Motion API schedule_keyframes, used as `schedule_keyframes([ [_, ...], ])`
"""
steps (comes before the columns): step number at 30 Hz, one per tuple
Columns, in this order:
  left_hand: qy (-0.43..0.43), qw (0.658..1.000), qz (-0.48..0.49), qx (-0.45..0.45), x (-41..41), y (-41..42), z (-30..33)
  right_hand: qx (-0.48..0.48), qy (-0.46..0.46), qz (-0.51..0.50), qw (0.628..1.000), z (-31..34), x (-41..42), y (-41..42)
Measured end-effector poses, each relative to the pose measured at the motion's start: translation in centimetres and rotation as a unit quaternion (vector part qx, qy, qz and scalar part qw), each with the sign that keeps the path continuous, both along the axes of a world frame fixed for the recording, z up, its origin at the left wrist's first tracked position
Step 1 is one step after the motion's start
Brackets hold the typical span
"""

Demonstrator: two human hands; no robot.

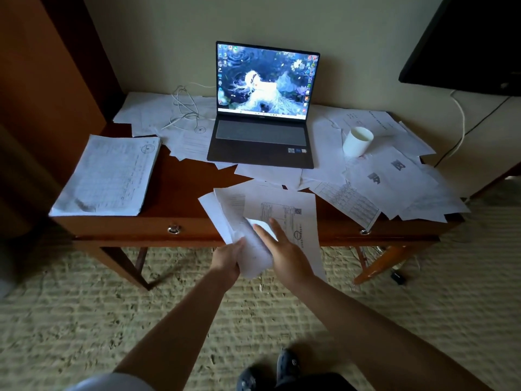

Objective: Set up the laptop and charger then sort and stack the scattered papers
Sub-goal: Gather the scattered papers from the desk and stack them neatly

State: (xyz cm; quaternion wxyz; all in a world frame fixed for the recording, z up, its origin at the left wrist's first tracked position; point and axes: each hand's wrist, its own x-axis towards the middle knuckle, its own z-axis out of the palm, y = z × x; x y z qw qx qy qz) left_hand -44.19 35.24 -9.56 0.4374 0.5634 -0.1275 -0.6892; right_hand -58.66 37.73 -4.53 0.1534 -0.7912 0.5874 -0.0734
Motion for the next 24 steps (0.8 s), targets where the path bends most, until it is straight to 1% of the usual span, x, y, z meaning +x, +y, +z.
schedule_keyframes([
  [2, -0.05, 0.999, -0.018, 0.0, 0.1, -0.1, 0.0, 0.025, -0.037, -0.01, 0.999, -0.1, -0.3, -0.3],
  [3, -0.057, 0.998, -0.019, 0.0, 0.1, -0.2, 0.1, 0.027, -0.071, -0.017, 0.997, -0.2, -0.3, -0.4],
  [4, -0.044, 0.999, -0.013, -0.001, 0.1, -0.3, 0.4, 0.029, -0.102, -0.027, 0.994, -0.4, -0.1, -0.5],
  [6, 0.015, 1.0, 0.003, 0.0, -0.2, -0.5, 0.8, 0.035, -0.152, -0.047, 0.987, -0.5, 0.4, -0.4],
  [8, 0.054, 0.999, -0.007, -0.004, -0.4, -0.6, 1.0, 0.047, -0.185, -0.056, 0.98, -0.4, 0.7, -0.4],
  [13, 0.036, 0.998, -0.033, -0.027, -0.5, -0.8, 0.7, 0.082, -0.194, -0.059, 0.976, -0.4, 0.2, -0.8],
  [16, 0.047, 0.998, -0.036, -0.035, -0.6, -1.1, 0.6, 0.081, -0.195, -0.059, 0.976, -0.4, -0.1, -1.0],
  [21, 0.067, 0.997, -0.018, -0.019, -0.8, -1.1, 0.7, 0.098, -0.211, -0.053, 0.971, -0.5, -0.4, -1.2],
  [24, -0.009, 0.999, -0.031, -0.007, -1.0, -1.2, 0.6, 0.115, -0.218, -0.055, 0.968, -0.6, -0.3, -1.3],
])
